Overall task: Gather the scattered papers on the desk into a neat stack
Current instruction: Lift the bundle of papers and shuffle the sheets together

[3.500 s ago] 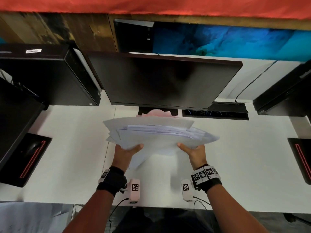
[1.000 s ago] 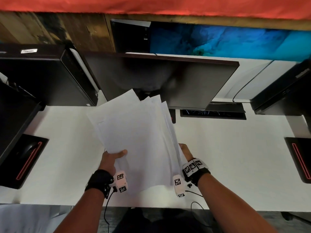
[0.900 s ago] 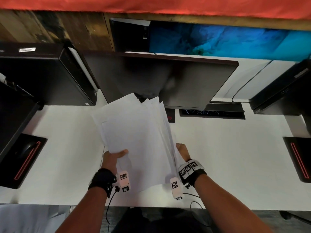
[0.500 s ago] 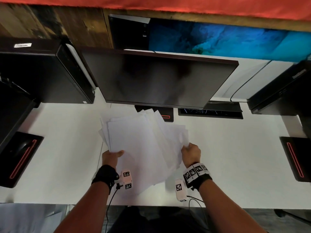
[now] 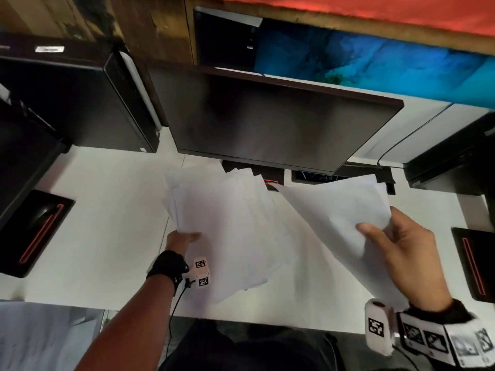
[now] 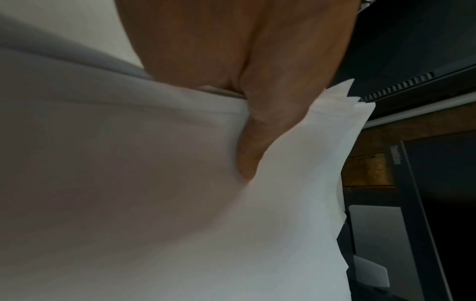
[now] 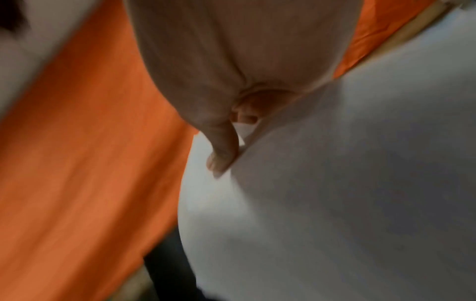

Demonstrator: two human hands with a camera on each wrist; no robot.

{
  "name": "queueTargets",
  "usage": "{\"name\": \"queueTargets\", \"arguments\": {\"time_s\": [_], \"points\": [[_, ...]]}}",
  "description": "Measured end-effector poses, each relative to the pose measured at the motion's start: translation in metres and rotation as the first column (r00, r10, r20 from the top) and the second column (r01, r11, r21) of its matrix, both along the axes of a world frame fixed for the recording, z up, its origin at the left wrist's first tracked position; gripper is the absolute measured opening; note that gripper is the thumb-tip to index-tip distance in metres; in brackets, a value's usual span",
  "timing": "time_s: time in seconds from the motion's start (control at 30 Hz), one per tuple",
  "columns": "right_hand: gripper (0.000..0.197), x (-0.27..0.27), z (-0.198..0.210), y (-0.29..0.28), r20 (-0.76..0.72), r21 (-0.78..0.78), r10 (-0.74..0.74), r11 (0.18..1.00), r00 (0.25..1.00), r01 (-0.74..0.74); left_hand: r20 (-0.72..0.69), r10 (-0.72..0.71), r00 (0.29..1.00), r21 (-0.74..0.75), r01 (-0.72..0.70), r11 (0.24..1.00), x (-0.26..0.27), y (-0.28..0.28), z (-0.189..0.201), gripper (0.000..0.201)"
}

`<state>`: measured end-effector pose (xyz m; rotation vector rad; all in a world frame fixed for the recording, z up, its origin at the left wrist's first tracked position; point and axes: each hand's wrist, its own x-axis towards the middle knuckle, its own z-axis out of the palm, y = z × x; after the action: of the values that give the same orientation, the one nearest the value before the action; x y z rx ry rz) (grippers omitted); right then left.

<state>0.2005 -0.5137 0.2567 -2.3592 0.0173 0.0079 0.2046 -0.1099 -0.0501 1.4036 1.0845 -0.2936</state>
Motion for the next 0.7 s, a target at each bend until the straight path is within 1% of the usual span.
{"name": "queueTargets", "arguments": {"time_s": [0.03,0.07,0.13,0.17,0.2,0.23,0.27,0.3,0.37,0.4,0.43,0.47,0.5,0.57,0.63,0.7], "points": [[0.012,0.001,0.015,0.001,-0.014,0.061,0.030,0.998,0.999,-0.029,-0.009,-0.004,1.000,-0.012,0.004,1.000,0.001,0.001,-0.001,0.042],[0.015,0.003,0.027,0.003,-0.013,0.150,0.055,0.987,0.998,-0.053,-0.014,-0.008,1.000,-0.026,0.007,1.000,0.001,0.002,-0.002,0.044],[0.022,0.015,0.038,0.013,-0.009,0.377,0.087,0.923,0.996,-0.077,-0.019,-0.016,1.000,-0.045,0.016,0.999,0.001,0.005,-0.006,0.049],[0.022,0.026,0.035,0.020,-0.021,0.455,0.107,0.886,0.994,-0.085,-0.016,-0.022,1.000,-0.057,0.021,0.998,0.001,0.007,-0.009,0.050],[0.022,0.039,0.026,0.028,-0.038,0.498,0.134,0.861,0.990,-0.097,-0.016,-0.022,1.000,-0.083,0.020,0.996,0.000,0.006,-0.003,0.048],[0.022,0.054,0.009,0.036,-0.052,0.494,0.155,0.862,0.987,-0.109,-0.011,-0.013,1.000,-0.113,0.012,0.993,-0.001,0.003,0.008,0.046],[0.022,0.070,-0.011,0.045,-0.057,0.458,0.171,0.880,0.984,-0.127,0.008,0.001,1.000,-0.158,0.001,0.987,-0.002,-0.001,0.019,0.043],[0.020,0.086,-0.037,0.054,-0.065,0.388,0.180,0.911,0.982,-0.141,0.033,0.027,0.999,-0.211,-0.019,0.977,-0.003,-0.004,0.024,0.042],[0.019,0.110,-0.092,0.080,-0.132,0.186,0.179,0.970,0.975,-0.153,0.075,0.085,0.994,-0.350,-0.054,0.935,-0.005,-0.007,0.030,0.044],[0.019,0.117,-0.119,0.094,-0.194,0.081,0.149,0.987,0.970,-0.136,0.093,0.106,0.990,-0.422,-0.058,0.905,-0.007,-0.007,0.030,0.053],[0.022,0.120,-0.143,0.109,-0.256,0.010,0.113,0.993,0.960,-0.114,0.104,0.118,0.988,-0.485,-0.053,0.873,-0.008,-0.007,0.031,0.063],[0.025,0.122,-0.166,0.121,-0.305,-0.047,0.086,0.993,0.948,-0.105,0.104,0.115,0.988,-0.516,-0.045,0.855,-0.009,-0.006,0.031,0.072],[0.028,0.121,-0.185,0.130,-0.339,-0.105,0.076,0.988,0.938,-0.118,0.100,0.101,0.990,-0.514,-0.035,0.857,-0.010,-0.004,0.032,0.079],[0.033,0.117,-0.214,0.144,-0.391,-0.199,0.051,0.970,0.919,-0.138,0.082,0.043,0.996,-0.457,-0.001,0.889,-0.011,-0.001,0.024,0.083],[0.041,0.112,-0.231,0.157,-0.435,-0.192,0.015,0.975,0.900,-0.109,0.036,-0.025,0.999,-0.355,0.036,0.934,-0.011,0.001,0.012,0.080],[0.048,0.108,-0.243,0.169,-0.460,-0.172,0.034,0.977,0.887,-0.126,0.034,-0.061,0.998,-0.242,0.068,0.968,-0.009,-0.001,0.010,0.071]]}}
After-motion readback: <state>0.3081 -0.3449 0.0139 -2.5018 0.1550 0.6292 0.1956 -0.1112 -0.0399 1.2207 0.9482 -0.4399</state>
